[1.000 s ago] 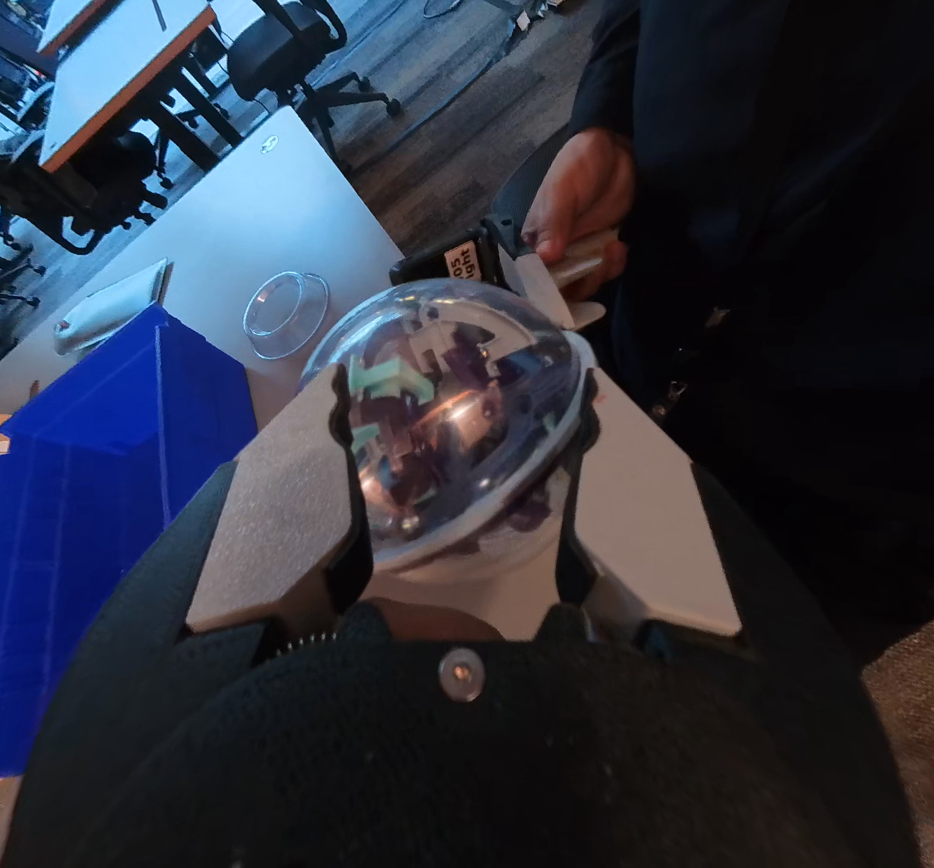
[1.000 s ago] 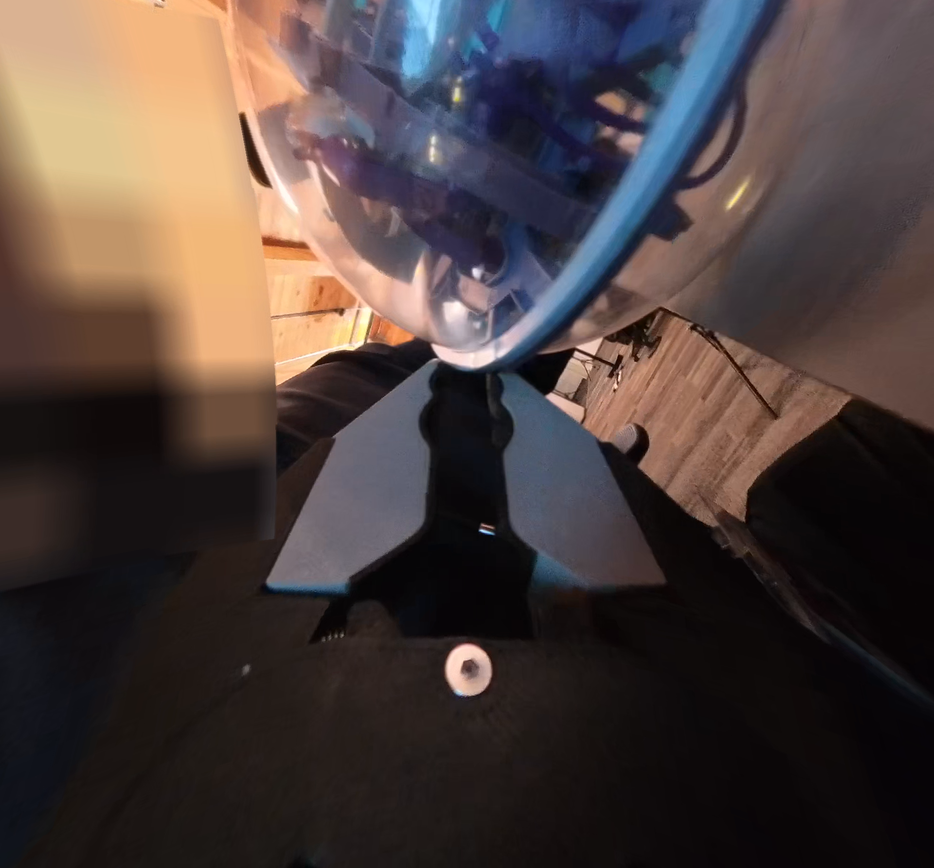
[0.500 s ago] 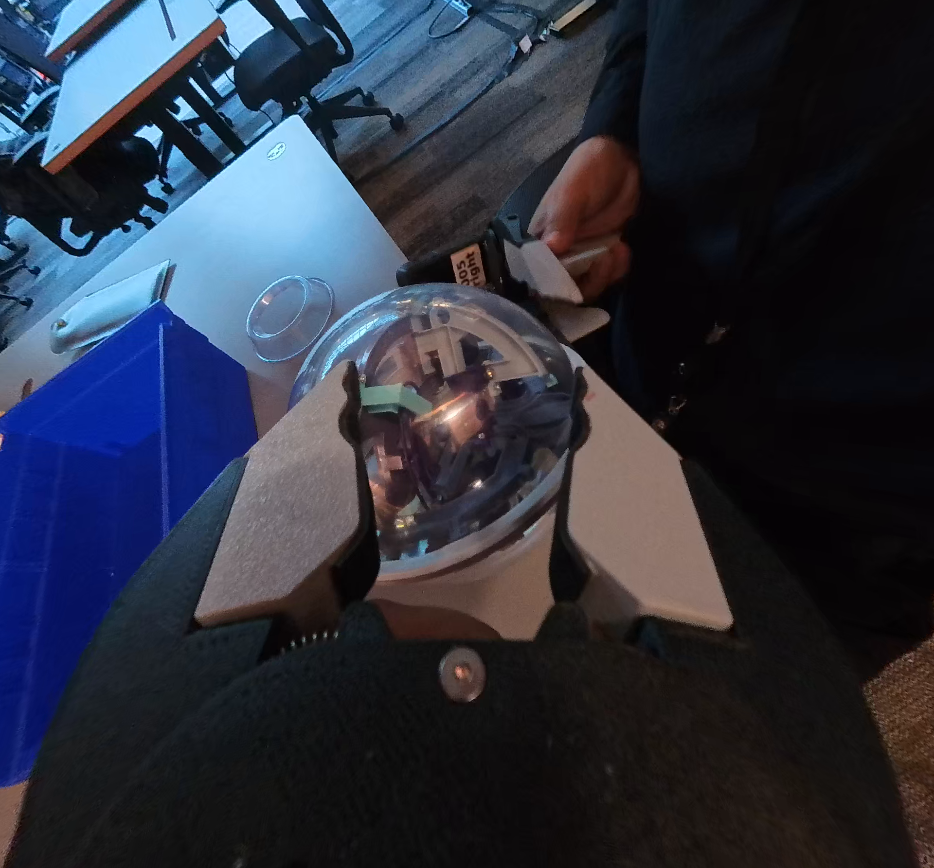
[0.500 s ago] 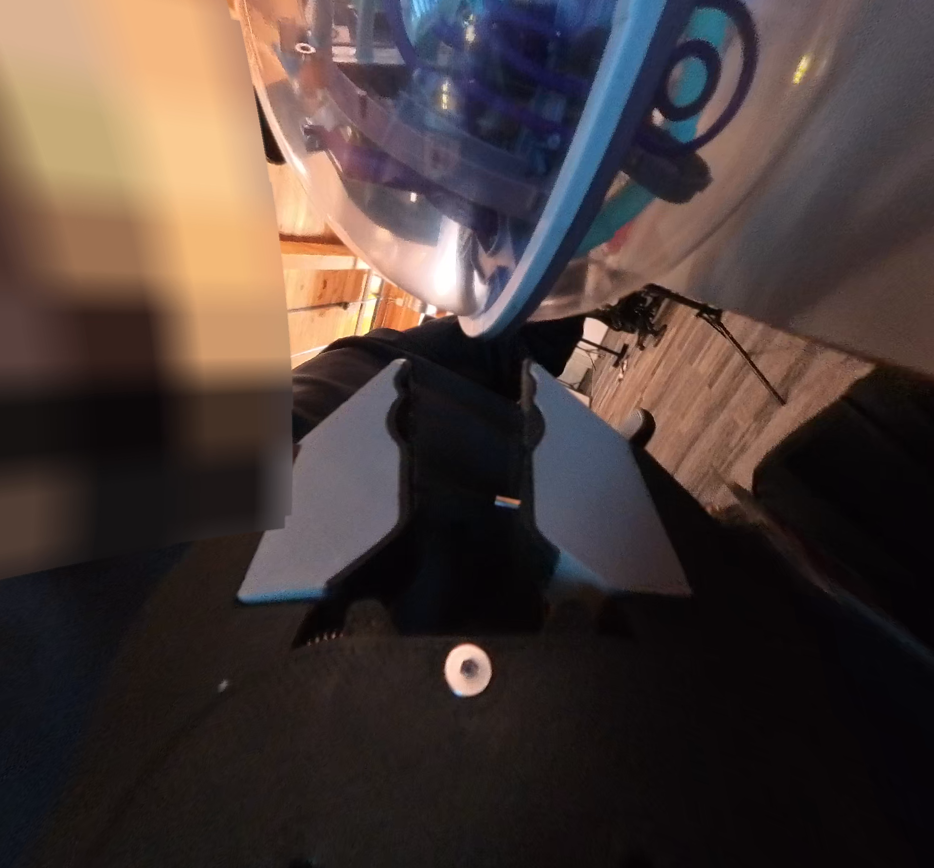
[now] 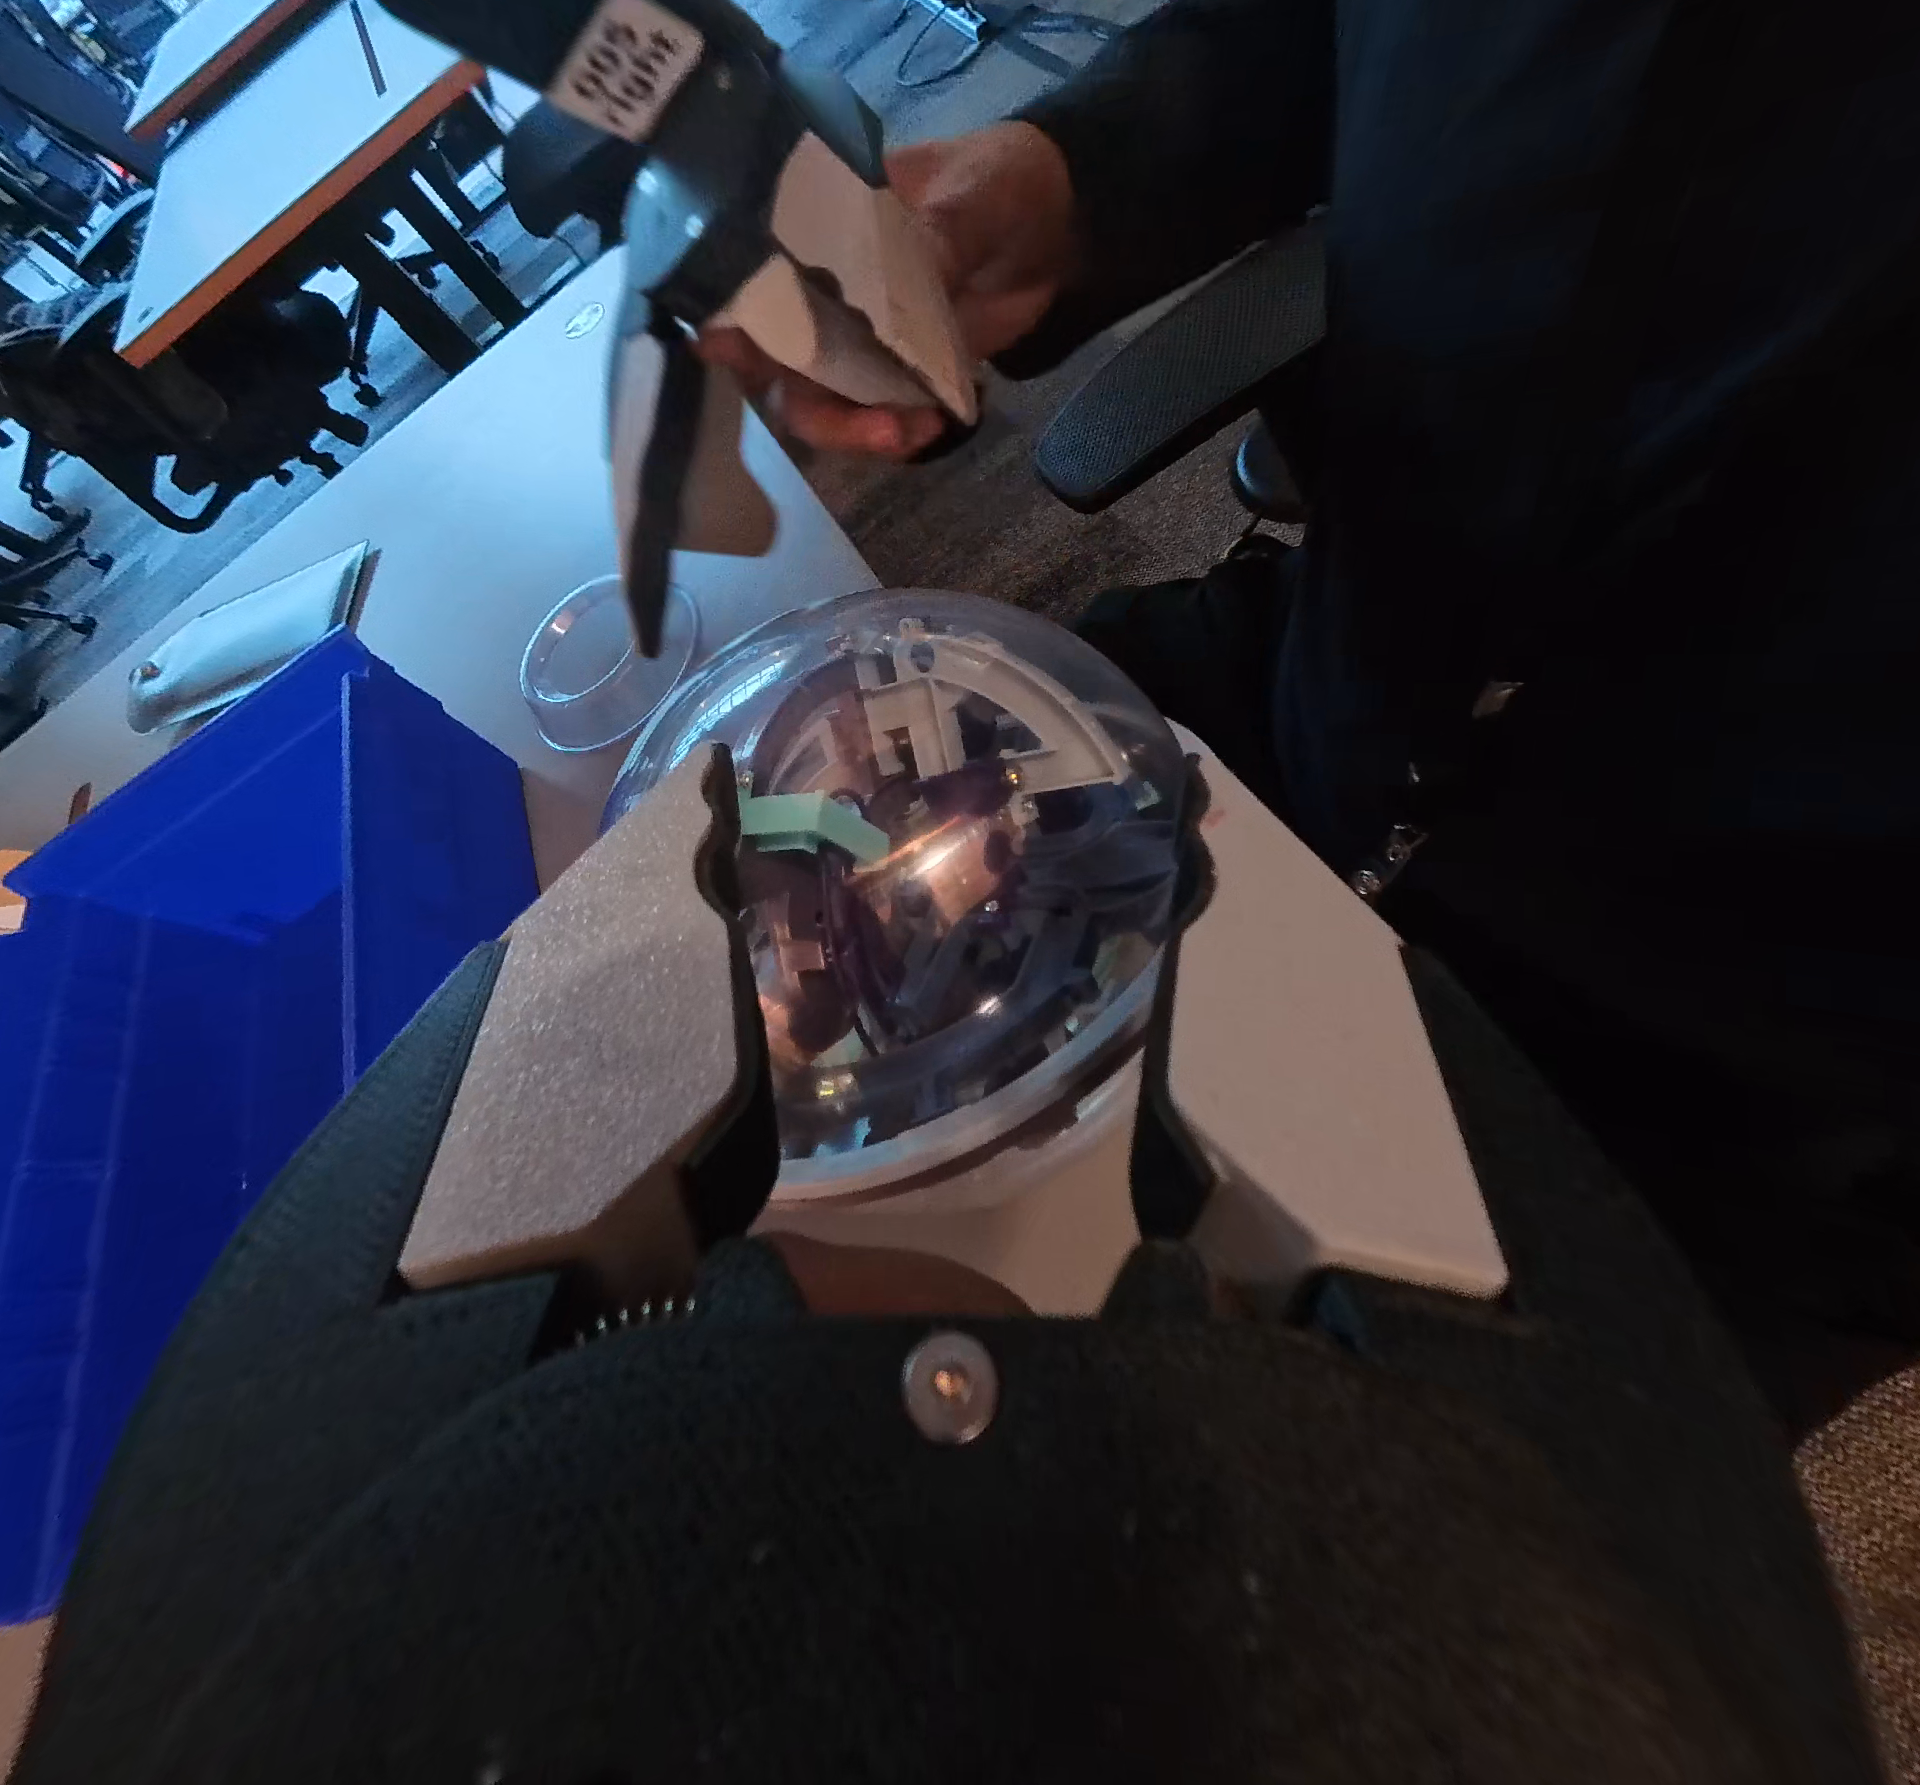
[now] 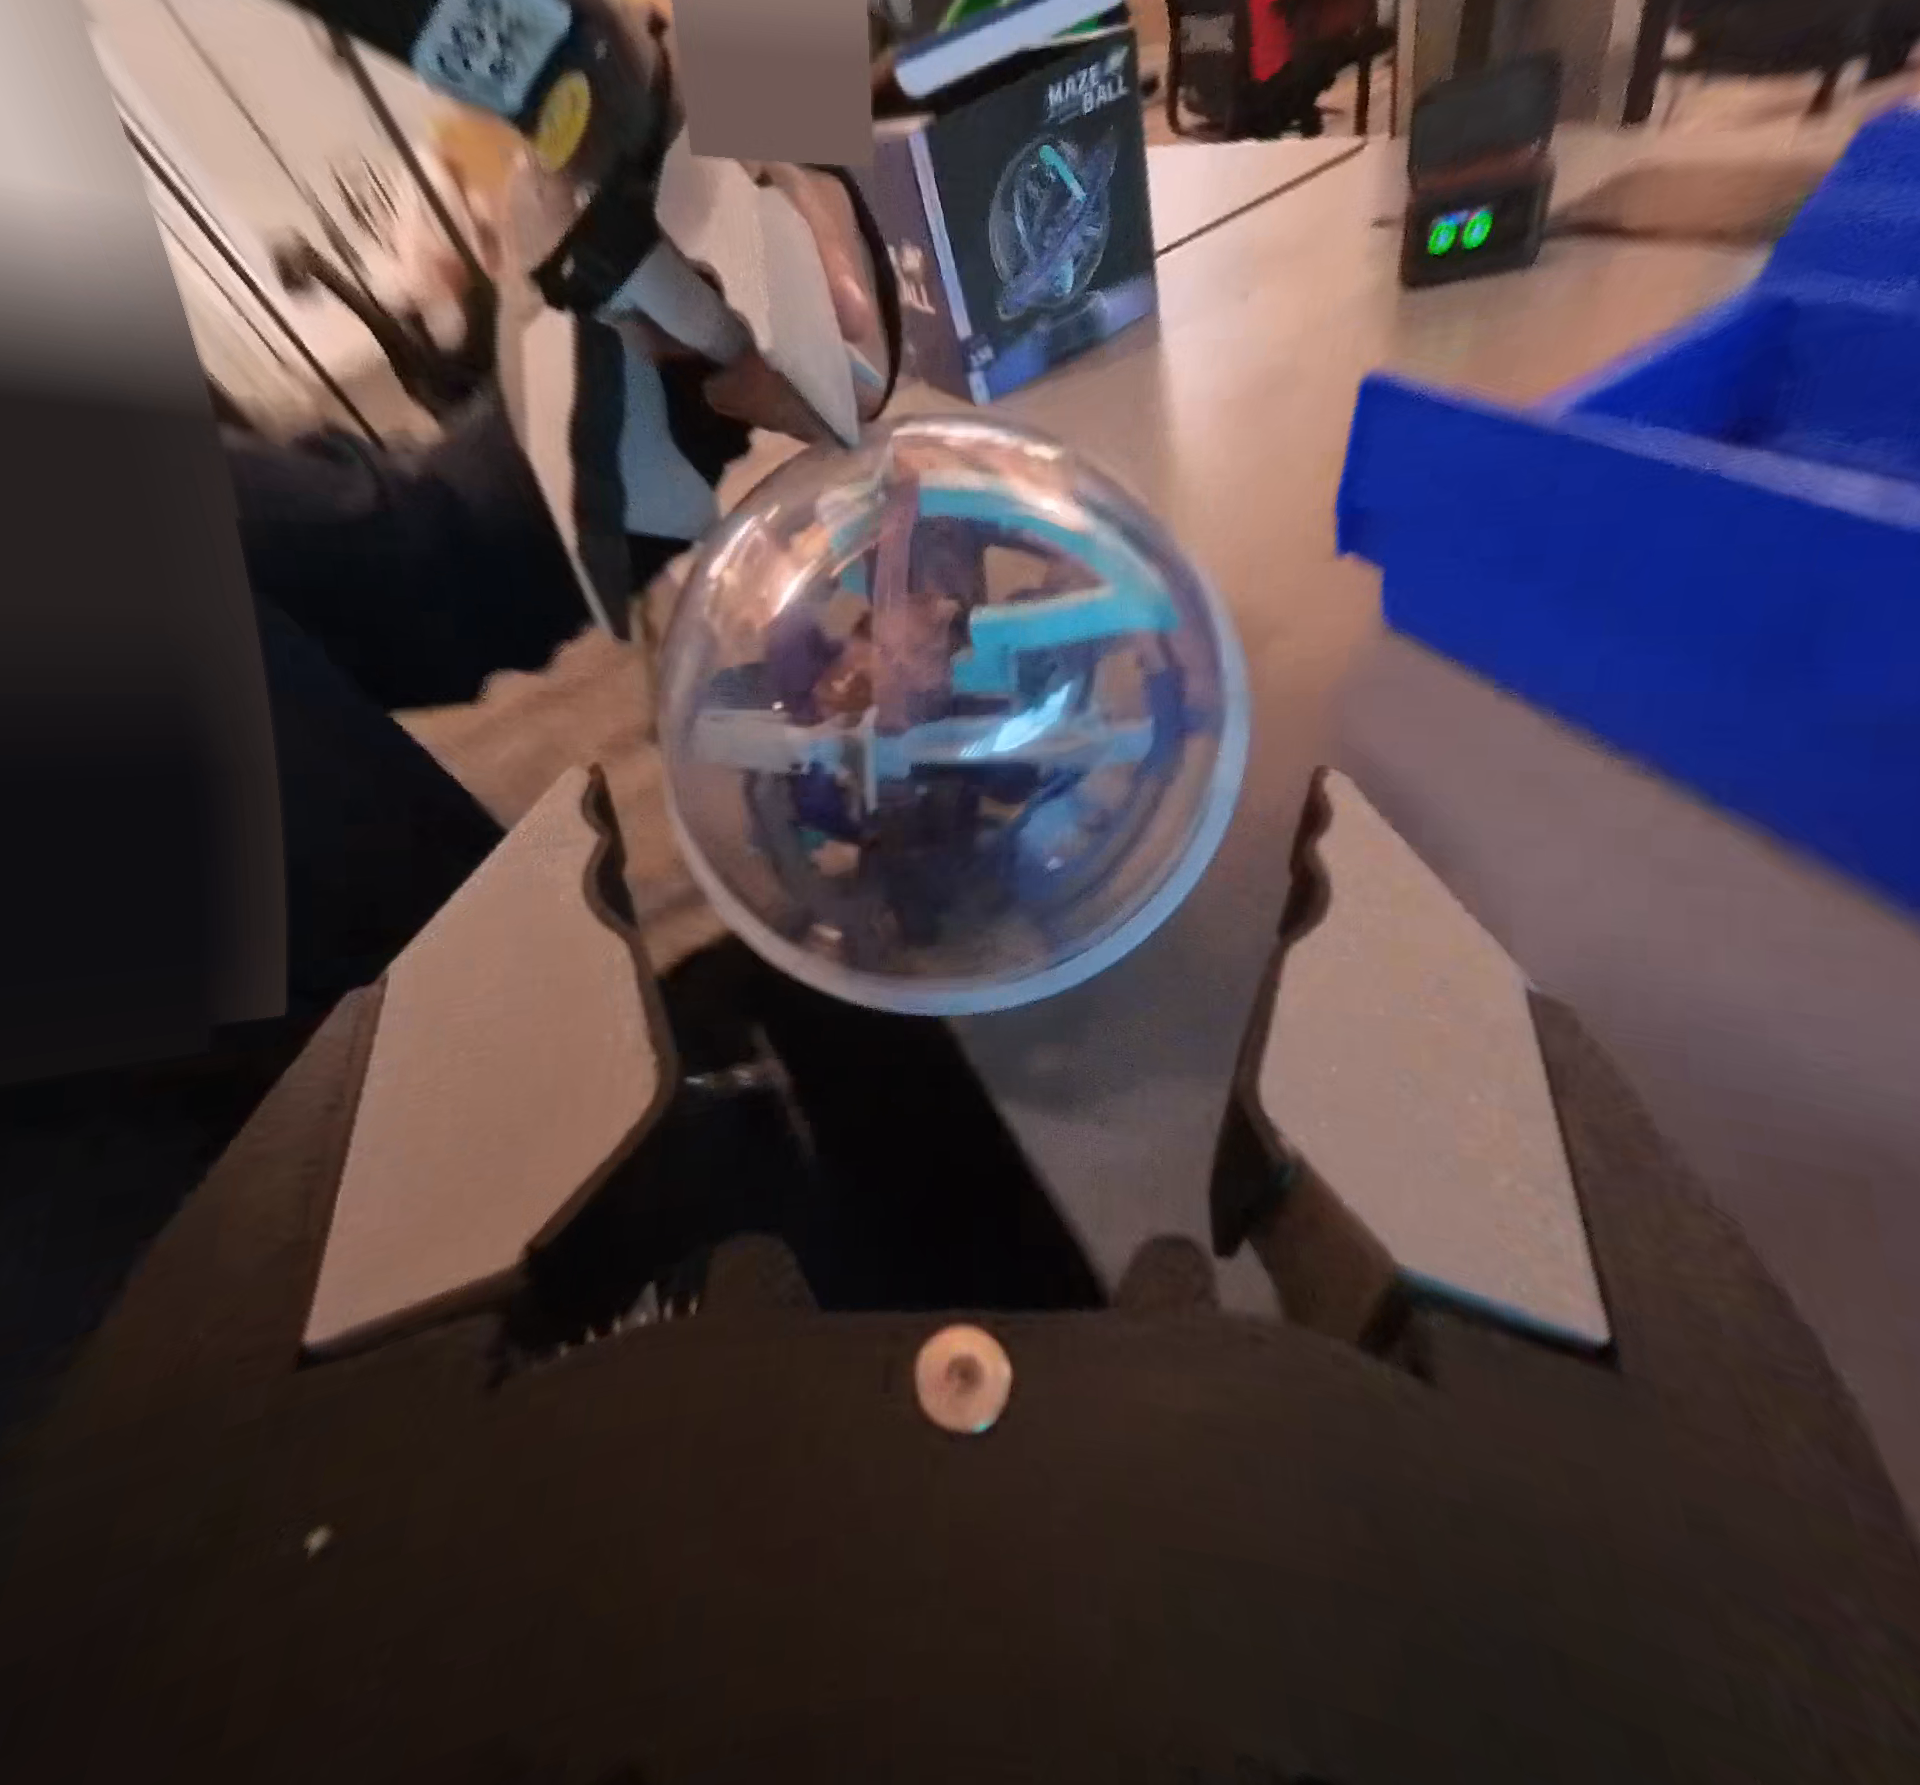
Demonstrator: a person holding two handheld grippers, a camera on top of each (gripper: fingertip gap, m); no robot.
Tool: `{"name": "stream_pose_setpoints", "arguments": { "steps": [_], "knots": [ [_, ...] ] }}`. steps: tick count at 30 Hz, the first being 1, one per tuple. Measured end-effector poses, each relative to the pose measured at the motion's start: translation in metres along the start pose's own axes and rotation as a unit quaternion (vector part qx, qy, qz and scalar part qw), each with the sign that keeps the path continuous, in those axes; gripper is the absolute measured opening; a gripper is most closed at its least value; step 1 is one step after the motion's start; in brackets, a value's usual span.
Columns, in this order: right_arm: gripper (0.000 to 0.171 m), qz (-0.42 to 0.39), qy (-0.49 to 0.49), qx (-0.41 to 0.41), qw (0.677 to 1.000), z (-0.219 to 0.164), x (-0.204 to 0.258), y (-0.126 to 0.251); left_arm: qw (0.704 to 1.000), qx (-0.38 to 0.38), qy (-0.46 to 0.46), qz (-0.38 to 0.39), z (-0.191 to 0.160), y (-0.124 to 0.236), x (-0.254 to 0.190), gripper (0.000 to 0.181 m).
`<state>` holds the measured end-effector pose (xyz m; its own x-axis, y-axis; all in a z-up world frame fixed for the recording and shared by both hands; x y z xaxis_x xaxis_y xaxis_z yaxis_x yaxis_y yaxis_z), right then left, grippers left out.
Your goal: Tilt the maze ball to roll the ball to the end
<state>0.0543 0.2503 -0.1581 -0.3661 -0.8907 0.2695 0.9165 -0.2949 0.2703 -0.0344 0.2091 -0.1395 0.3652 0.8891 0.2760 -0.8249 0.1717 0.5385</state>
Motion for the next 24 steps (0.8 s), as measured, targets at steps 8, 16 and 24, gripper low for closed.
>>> {"name": "stream_pose_setpoints", "arguments": {
  "steps": [8,16,24],
  "knots": [
    [0.126,0.0,0.262,0.1,0.96,0.025,0.026,-0.048,1.0,-0.005,0.003,0.001,0.001,-0.002,0.003,0.083],
    [0.144,0.007,0.379,0.219,0.899,-0.009,0.028,-0.07,1.0,-0.011,-0.001,-0.005,0.003,-0.006,0.004,0.083],
    [0.154,-0.007,0.409,0.25,0.878,-0.02,0.02,-0.074,0.993,-0.072,0.04,0.083,0.013,0.006,0.015,0.086]
  ]
}}
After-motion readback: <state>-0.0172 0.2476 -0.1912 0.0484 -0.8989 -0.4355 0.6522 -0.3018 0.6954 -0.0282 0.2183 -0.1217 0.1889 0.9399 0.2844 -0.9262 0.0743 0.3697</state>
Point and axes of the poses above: each gripper's, where its closed fingertips meet, y back along the fingers, z out of its top, x = y × z across the jaws, the point moved 1 cm from there along y, back along the fingers, and after that the axes turned 10 degrees about -z, right-handed, at the moved point
